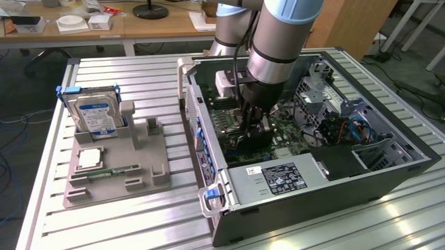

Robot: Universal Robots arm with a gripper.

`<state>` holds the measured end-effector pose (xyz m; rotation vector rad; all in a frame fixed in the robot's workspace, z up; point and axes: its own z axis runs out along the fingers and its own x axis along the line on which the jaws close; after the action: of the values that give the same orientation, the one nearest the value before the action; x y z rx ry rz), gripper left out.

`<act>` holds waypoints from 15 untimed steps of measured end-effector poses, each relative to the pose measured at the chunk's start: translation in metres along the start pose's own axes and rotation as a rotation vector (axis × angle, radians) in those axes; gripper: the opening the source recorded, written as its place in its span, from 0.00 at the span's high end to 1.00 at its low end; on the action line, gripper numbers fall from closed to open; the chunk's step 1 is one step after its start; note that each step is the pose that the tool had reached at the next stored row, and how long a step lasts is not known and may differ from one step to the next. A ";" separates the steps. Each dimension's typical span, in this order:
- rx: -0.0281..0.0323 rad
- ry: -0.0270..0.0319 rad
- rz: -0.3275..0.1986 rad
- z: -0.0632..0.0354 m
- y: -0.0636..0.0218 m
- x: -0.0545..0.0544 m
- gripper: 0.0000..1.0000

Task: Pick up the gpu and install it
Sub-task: 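Insert the gpu into the slot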

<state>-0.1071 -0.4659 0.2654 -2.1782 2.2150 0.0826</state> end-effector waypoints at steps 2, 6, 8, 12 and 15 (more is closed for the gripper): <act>-0.0001 0.0002 0.000 -0.0001 0.0000 0.000 0.67; -0.0001 0.0003 0.000 -0.0001 0.0000 0.000 0.85; -0.0001 0.0003 0.000 -0.0002 0.0000 0.000 0.85; -0.0001 0.0003 0.000 -0.0002 0.0000 0.000 0.90; -0.0001 0.0003 0.000 -0.0001 0.0000 0.000 0.90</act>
<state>-0.1072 -0.4659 0.2656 -2.1784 2.2152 0.0825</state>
